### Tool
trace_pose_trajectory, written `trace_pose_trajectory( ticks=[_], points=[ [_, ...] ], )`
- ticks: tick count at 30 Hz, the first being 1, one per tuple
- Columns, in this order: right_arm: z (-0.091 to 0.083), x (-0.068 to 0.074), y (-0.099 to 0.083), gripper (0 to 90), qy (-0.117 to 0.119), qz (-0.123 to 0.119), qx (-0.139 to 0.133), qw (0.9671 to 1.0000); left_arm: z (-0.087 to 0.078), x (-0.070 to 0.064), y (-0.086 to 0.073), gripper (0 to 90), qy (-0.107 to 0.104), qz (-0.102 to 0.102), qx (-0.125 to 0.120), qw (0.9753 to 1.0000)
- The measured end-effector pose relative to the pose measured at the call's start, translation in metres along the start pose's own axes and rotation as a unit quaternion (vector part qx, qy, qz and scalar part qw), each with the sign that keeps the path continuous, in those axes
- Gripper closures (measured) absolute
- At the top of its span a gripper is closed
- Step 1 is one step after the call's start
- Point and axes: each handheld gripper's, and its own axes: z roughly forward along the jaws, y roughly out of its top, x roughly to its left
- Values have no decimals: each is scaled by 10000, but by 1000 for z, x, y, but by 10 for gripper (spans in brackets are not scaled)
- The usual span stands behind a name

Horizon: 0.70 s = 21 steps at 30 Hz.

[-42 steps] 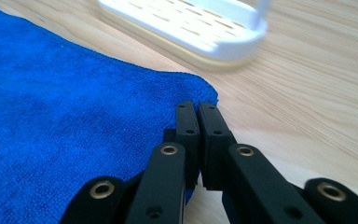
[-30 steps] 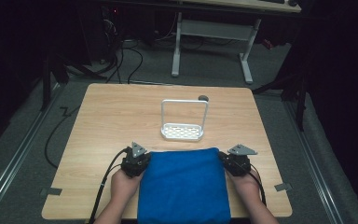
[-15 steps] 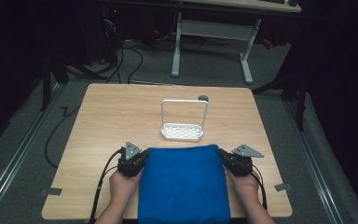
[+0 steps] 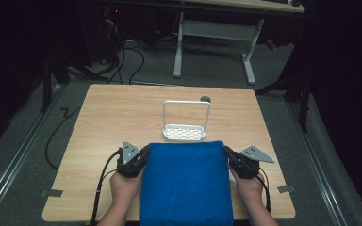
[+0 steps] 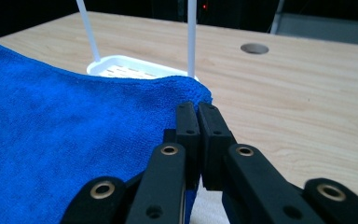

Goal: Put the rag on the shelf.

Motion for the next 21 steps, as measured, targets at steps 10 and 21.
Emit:
trace_pose_trajectory(
  ticks=[10,21],
  points=[
    [-10,5,14,883,-13,-77,-415,9991,-9,-2,16,880,183,-78,-262,9995],
    [-16,11,36,884,-71,-212,-749,9969,-18,-1,40,881,213,58,-788,9966]
  ],
)
